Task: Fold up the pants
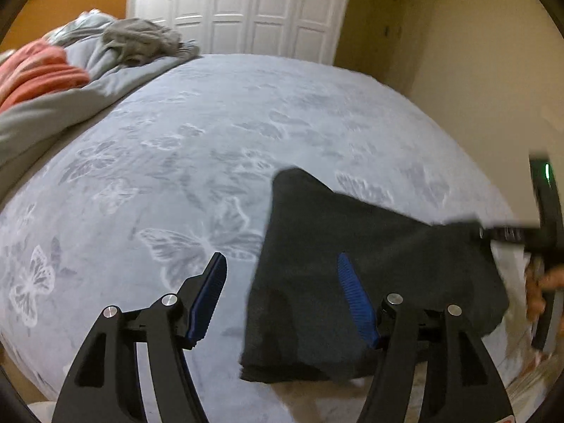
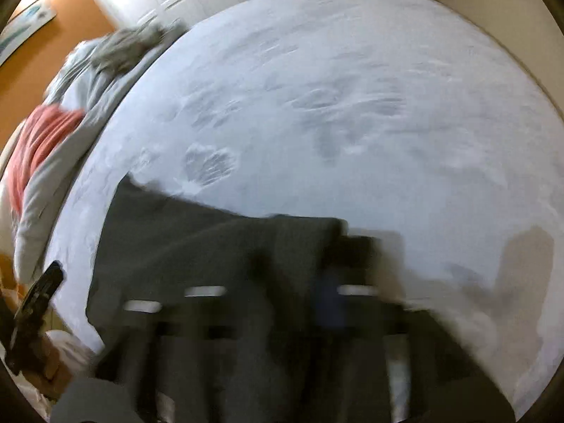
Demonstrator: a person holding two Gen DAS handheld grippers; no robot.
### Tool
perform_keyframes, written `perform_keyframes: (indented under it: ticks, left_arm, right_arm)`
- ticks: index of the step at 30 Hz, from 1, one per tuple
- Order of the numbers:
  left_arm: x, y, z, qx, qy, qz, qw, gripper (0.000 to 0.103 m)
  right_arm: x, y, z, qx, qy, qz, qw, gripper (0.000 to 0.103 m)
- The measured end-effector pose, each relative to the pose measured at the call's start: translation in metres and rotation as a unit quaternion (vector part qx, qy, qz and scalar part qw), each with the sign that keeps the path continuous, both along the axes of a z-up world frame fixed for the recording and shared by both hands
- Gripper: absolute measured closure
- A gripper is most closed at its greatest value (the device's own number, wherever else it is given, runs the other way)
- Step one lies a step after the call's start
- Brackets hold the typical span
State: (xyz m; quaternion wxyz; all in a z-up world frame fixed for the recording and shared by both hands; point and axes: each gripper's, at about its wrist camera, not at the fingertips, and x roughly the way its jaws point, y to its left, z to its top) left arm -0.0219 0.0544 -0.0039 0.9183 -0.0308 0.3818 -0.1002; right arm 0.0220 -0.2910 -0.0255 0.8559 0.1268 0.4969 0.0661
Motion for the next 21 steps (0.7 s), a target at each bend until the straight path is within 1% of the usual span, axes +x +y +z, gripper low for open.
perform_keyframes:
  ticks: [1,2,3,4,5,6,7,8,9,10,11,12,14,15,16,18,19,20,21]
  left_arm:
    - [-0.005,0.0,0.001,0.003,-0.002,-0.003,1.0,0.04]
    - [-0.009,0.0,0.002,0.004,-0.005,-0.005,1.0,0.038]
    - [-0.01,-0.001,-0.004,0.004,-0.006,-0.006,1.0,0.034]
    - [-0.011,-0.002,-0.006,0.006,-0.007,-0.005,0.9999,0.032]
    - [-0.009,-0.004,-0.009,0.01,-0.008,-0.003,0.9999,0.032]
    - [-0.007,-0.005,-0.013,0.016,-0.004,0.0,0.9999,0.032]
    - [-0.003,-0.008,-0.018,0.027,0.005,0.004,0.9996,0.032]
    - [-0.001,-0.01,-0.022,0.032,0.013,0.005,0.9994,0.032]
    - [0.001,-0.011,-0.025,0.036,0.021,0.005,0.9991,0.032]
    - [0.004,-0.013,-0.029,0.041,0.032,0.006,0.9986,0.032]
    - [0.005,-0.013,-0.03,0.043,0.035,0.006,0.9985,0.032]
    - [0.005,-0.014,-0.031,0.044,0.036,0.006,0.9983,0.032]
    - [0.003,-0.015,-0.032,0.047,0.036,0.007,0.9983,0.032]
    - [0.003,-0.016,-0.032,0.049,0.036,0.007,0.9981,0.032]
    - [0.003,-0.017,-0.033,0.052,0.036,0.008,0.998,0.031]
    - [0.003,-0.019,-0.036,0.058,0.04,0.007,0.9975,0.03]
    - [0.003,-0.021,-0.038,0.061,0.042,0.007,0.9972,0.03]
    - [0.004,-0.022,-0.039,0.064,0.043,0.007,0.997,0.03]
    - [0.004,-0.023,-0.04,0.066,0.045,0.006,0.9968,0.03]
  right_arm:
    - [-0.004,0.01,0.017,-0.005,-0.033,0.015,0.999,0.094]
    - [-0.009,0.016,0.034,0.019,-0.064,0.036,0.997,0.095]
    - [-0.017,0.021,0.054,0.044,-0.097,0.057,0.993,0.095]
    - [-0.028,0.027,0.074,0.048,-0.14,0.077,0.986,0.095]
    - [-0.033,0.029,0.082,0.026,-0.171,0.085,0.981,0.094]
    - [-0.03,0.028,0.077,0.001,-0.172,0.079,0.982,0.092]
    - [-0.017,0.022,0.053,-0.038,-0.134,0.062,0.988,0.089]
    - [-0.002,0.012,0.02,-0.063,-0.067,0.044,0.995,0.088]
    - [0.007,0.003,-0.004,-0.073,-0.01,0.022,0.997,0.088]
    - [0.008,-0.008,-0.021,-0.045,0.022,-0.001,0.999,0.088]
    - [0.001,-0.015,-0.014,-0.013,0.004,-0.014,1.0,0.086]
    - [-0.004,-0.015,-0.006,-0.009,-0.003,-0.014,1.0,0.086]
    - [-0.028,-0.012,0.02,-0.024,-0.049,-0.006,0.998,0.086]
    - [-0.039,-0.01,0.027,-0.025,-0.066,-0.001,0.997,0.086]
    - [-0.049,-0.007,0.033,-0.014,-0.075,0.013,0.997,0.086]
    - [-0.063,0.0,0.036,0.007,-0.069,0.04,0.997,0.086]
    - [-0.071,0.006,0.032,0.011,-0.063,0.063,0.996,0.087]
    - [-0.075,0.01,0.025,-0.001,-0.046,0.074,0.996,0.084]
    - [-0.073,0.015,0.01,-0.026,-0.014,0.079,0.996,0.084]
